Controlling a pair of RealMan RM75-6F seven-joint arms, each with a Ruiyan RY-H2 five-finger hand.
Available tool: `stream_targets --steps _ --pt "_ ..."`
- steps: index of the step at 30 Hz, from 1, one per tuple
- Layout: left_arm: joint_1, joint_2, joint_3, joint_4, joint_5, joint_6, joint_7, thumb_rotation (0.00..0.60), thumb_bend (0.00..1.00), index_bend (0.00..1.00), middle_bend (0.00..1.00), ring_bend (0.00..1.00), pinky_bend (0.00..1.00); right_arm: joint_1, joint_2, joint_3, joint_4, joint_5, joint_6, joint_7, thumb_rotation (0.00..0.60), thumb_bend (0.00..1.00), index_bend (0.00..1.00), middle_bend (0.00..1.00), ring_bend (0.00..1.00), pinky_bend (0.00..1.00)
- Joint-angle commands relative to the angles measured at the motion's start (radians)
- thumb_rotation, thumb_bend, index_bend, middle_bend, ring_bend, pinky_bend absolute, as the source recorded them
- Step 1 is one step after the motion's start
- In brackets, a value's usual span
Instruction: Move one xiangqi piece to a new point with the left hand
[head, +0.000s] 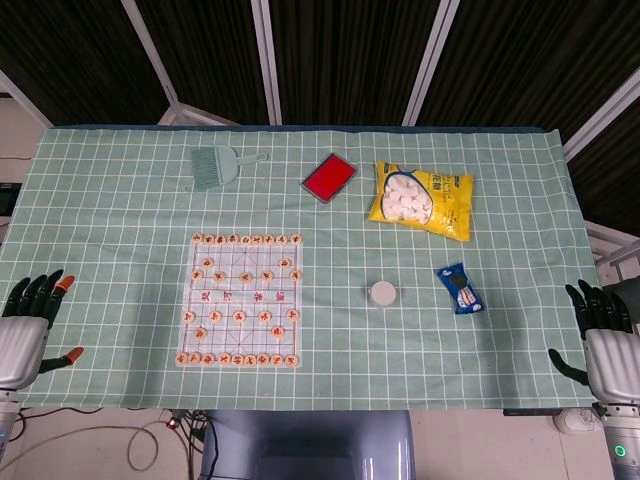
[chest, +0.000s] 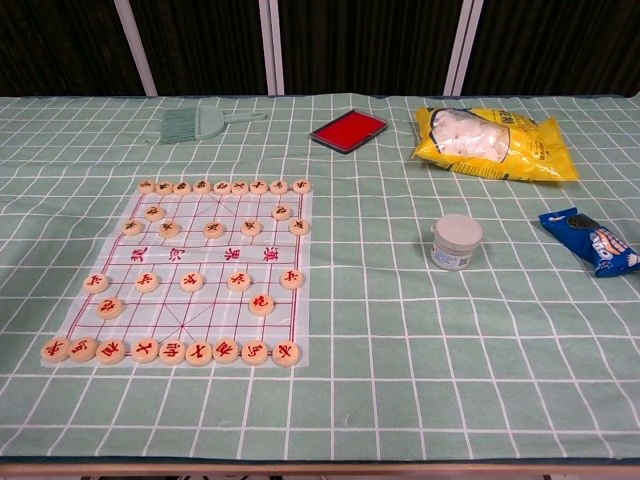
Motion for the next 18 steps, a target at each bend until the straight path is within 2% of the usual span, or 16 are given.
stream_targets --steps 1,9,11,13,14,15,16,18 --pt "-0.015 0.017 0.002 -0.014 0.007 -0.021 0.009 0.6 0.0 0.0 0.0 0.0 0.01 0.0 0.001 0.0 -0.001 0.001 -0.002 0.001 0.6 0.27 0.0 0.0 0.0 0.0" --pt "-0.109 0.046 -0.022 -0.069 0.035 -0.12 0.095 0.6 0.0 0.0 0.0 0.0 0.02 0.0 0.004 -0.001 -0.007 0.004 -0.008 0.003 0.6 0.27 0.0 0.0 0.0 0.0" --pt "-0.147 0.044 -0.025 -0.086 0.05 -0.167 0.131 0.6 0.0 0.0 0.0 0.0 0.06 0.001 0.005 -0.001 -0.008 0.007 -0.009 0.004 0.6 0.27 0.0 0.0 0.0 0.0" --pt "-0.173 0.036 -0.025 -0.096 0.062 -0.195 0.169 0.6 0.0 0.0 0.02 0.04 0.13 0.001 0.006 -0.001 -0.009 0.009 -0.012 0.005 0.6 0.27 0.0 0.0 0.0 0.0" --pt "-0.181 0.031 -0.026 -0.097 0.065 -0.202 0.183 0.6 0.0 0.01 0.08 0.1 0.21 0.001 0.006 -0.001 -0.01 0.009 -0.012 0.006 0.6 0.27 0.0 0.0 0.0 0.0" --pt "-0.19 0.025 -0.026 -0.097 0.07 -0.211 0.196 0.6 0.0 0.03 0.18 0.21 0.32 0.0 0.007 -0.001 -0.011 0.01 -0.013 0.008 0.6 0.27 0.0 0.0 0.0 0.0" --pt "-0.2 0.019 -0.025 -0.099 0.075 -0.223 0.208 0.6 0.0 0.05 0.25 0.27 0.38 0.001 0.008 -0.001 -0.012 0.011 -0.014 0.009 0.6 0.27 0.0 0.0 0.0 0.0" --pt "-0.229 0.004 -0.021 -0.102 0.08 -0.265 0.231 0.6 0.01 0.15 0.52 0.52 0.59 0.001 0.009 -0.001 -0.014 0.014 -0.017 0.011 0.6 0.27 0.0 0.0 0.0 0.0"
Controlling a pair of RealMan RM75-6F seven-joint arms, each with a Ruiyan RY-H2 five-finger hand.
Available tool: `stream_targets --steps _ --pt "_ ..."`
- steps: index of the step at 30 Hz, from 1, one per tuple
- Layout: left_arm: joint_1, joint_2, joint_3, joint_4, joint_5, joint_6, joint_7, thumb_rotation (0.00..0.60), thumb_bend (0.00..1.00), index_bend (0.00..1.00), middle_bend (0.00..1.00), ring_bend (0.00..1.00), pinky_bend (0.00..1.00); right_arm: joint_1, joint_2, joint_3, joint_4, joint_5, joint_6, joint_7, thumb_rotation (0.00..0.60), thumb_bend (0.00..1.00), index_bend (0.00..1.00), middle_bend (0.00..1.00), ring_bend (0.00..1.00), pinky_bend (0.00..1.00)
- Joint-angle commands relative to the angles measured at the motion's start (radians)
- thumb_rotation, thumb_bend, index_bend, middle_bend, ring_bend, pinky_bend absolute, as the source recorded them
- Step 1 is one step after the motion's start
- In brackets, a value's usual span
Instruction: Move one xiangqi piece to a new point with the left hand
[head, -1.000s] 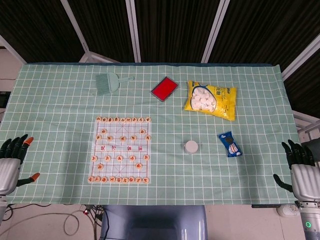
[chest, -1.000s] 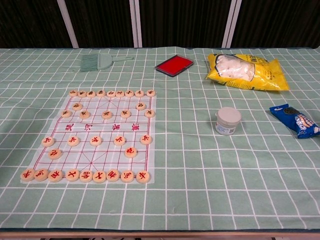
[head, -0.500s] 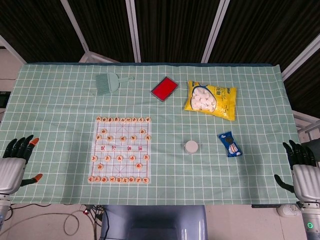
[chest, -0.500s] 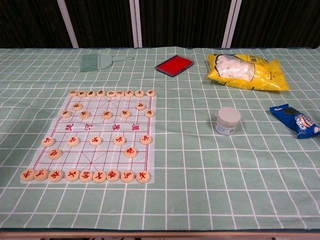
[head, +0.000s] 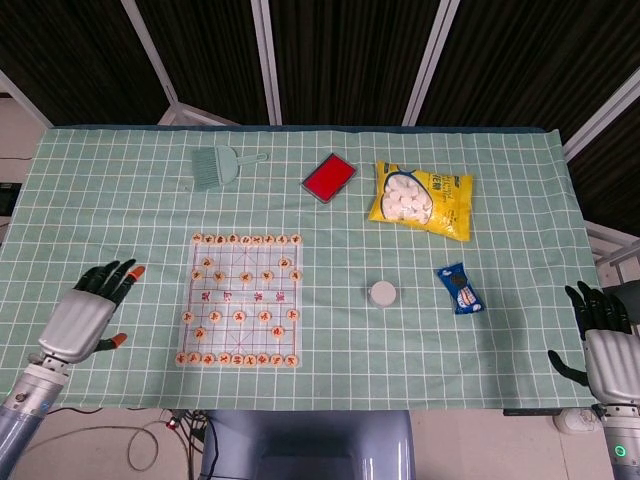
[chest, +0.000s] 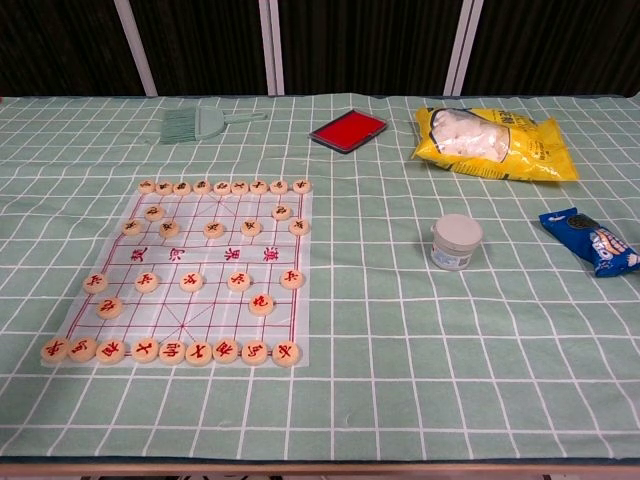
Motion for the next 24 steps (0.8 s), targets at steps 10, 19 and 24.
stream_targets --steps 10,19,24 --pt "-0.144 -0.057 0.015 -0.032 -0.061 -0.238 0.116 0.6 0.07 0.44 1.0 0.97 0.96 0.001 0.004 0.002 -0.005 0.008 -0.008 0.013 0.6 0.27 0.0 0.0 0.0 0.0" --pt "-0.194 -0.092 0.023 0.006 -0.113 -0.296 0.181 0.6 0.11 0.47 1.0 1.0 1.0 0.001 0.008 0.003 -0.009 0.014 -0.015 0.028 0.6 0.27 0.0 0.0 0.0 0.0" --pt "-0.225 -0.126 0.027 0.061 -0.098 -0.312 0.184 0.6 0.12 0.47 1.0 1.0 1.0 0.002 0.01 0.002 -0.01 0.014 -0.017 0.033 0.6 0.27 0.0 0.0 0.0 0.0"
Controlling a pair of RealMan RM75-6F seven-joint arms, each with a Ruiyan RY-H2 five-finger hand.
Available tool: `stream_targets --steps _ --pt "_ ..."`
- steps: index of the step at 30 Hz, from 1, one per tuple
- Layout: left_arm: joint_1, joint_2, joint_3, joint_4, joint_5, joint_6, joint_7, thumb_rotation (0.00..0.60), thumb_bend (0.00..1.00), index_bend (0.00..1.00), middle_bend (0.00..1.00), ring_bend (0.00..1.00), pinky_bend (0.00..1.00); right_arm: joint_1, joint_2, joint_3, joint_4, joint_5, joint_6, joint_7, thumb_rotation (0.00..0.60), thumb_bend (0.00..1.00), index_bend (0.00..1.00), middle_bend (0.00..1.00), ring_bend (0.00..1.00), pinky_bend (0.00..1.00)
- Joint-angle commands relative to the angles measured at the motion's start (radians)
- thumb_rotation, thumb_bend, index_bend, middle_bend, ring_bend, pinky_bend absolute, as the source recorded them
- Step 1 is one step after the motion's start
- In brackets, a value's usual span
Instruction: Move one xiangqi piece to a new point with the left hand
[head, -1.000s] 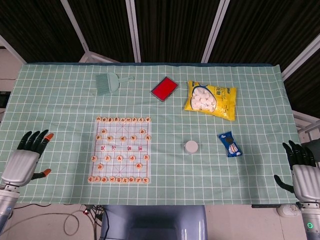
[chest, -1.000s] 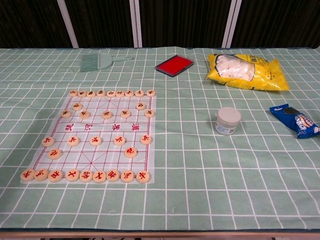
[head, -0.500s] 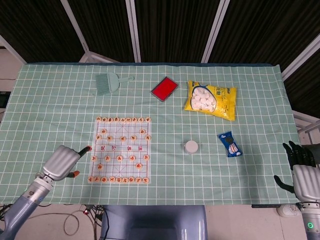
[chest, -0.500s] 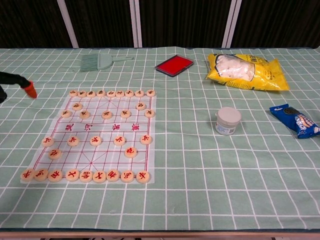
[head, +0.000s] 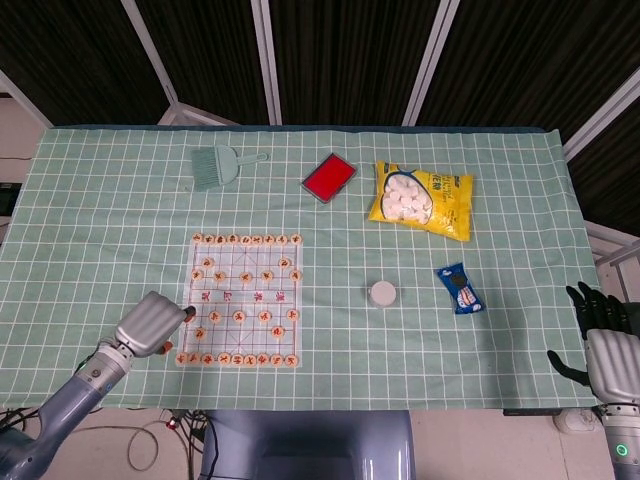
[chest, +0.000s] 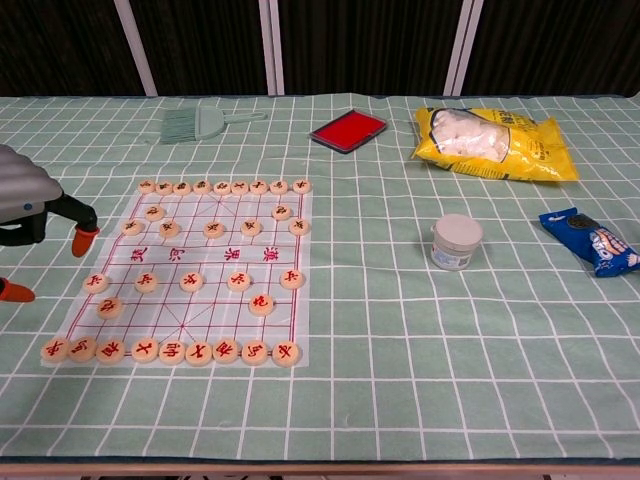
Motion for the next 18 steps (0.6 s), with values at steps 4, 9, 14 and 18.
stream_targets --steps 4,9,14,18 --pt "-0.039 -0.037 0.011 0.048 0.01 -0.039 -0.008 0.6 0.12 0.46 1.0 1.0 1.0 0.0 0.001 0.0 -0.002 0.002 -0.002 0.002 0.6 0.27 0.0 0.0 0.0 0.0" --pt "-0.059 -0.064 0.021 0.074 0.007 -0.062 -0.012 0.6 0.18 0.45 1.0 1.0 1.0 0.0 0.002 0.001 -0.004 0.006 -0.004 0.005 0.6 0.27 0.0 0.0 0.0 0.0" --pt "-0.068 -0.091 0.03 0.108 0.004 -0.065 -0.024 0.6 0.22 0.45 1.0 1.0 1.0 0.0 0.003 0.001 -0.004 0.007 -0.006 0.012 0.6 0.27 0.0 0.0 0.0 0.0" --pt "-0.074 -0.1 0.039 0.125 0.003 -0.07 -0.031 0.6 0.22 0.45 1.0 1.0 1.0 0.0 0.002 0.001 -0.003 0.006 -0.005 0.01 0.6 0.27 0.0 0.0 0.0 0.0"
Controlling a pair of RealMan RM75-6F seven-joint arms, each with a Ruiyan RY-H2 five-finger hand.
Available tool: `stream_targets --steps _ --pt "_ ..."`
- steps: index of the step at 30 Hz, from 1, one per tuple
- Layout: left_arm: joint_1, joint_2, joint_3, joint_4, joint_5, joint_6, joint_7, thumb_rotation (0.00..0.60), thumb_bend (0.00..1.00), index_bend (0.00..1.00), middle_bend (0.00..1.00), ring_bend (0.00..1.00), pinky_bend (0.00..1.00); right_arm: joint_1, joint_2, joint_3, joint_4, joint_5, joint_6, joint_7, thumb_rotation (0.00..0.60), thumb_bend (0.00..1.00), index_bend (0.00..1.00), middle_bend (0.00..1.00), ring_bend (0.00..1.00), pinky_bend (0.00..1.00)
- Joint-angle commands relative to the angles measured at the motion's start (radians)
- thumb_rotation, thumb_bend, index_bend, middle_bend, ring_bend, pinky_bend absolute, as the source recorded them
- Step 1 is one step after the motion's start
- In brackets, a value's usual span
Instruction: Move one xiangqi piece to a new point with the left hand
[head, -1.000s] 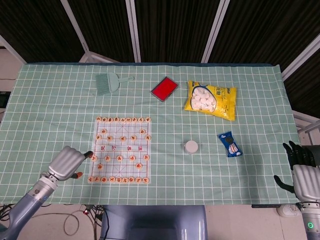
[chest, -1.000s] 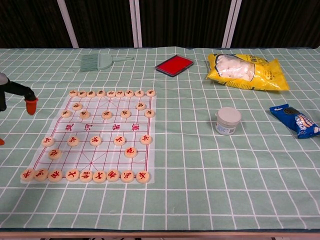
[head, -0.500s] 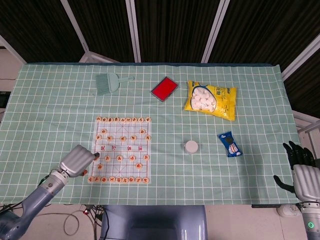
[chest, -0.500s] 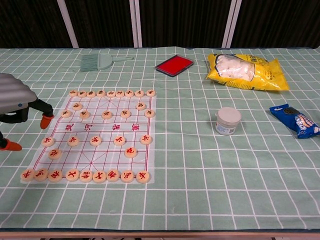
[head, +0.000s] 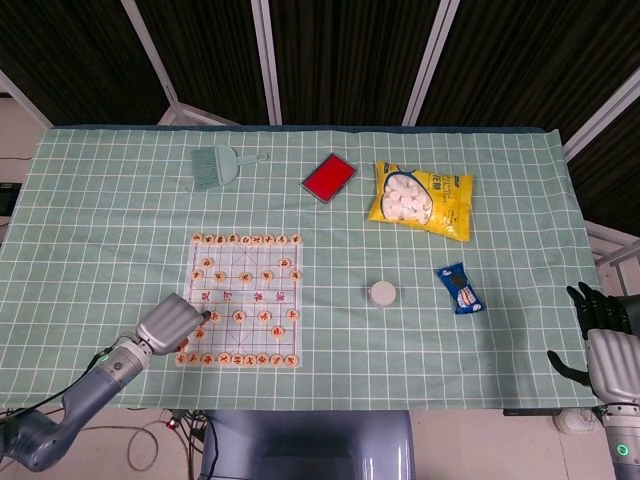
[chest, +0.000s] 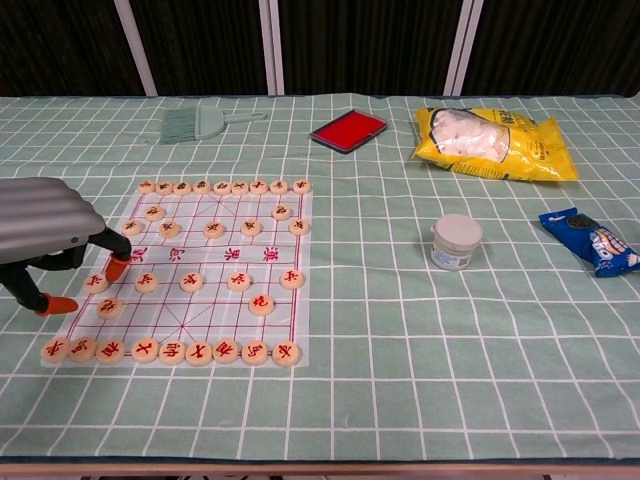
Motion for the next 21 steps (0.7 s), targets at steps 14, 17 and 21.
stream_targets --steps 14,17,21 --pt "-0.018 -0.058 0.024 0.06 0.02 0.013 -0.042 0.6 0.25 0.45 1.0 1.0 1.0 -0.001 0.0 0.002 -0.003 0.008 -0.002 0.001 0.6 0.27 0.0 0.0 0.0 0.0" --pt "-0.019 -0.062 0.029 0.066 0.022 0.015 -0.045 0.6 0.25 0.46 1.0 1.0 1.0 -0.001 0.0 0.002 -0.004 0.009 -0.003 0.003 0.6 0.27 0.0 0.0 0.0 0.0" --pt "-0.019 -0.067 0.033 0.077 0.022 0.02 -0.05 0.6 0.25 0.46 1.0 1.0 1.0 -0.001 0.001 0.002 -0.006 0.011 -0.004 0.004 0.6 0.27 0.0 0.0 0.0 0.0"
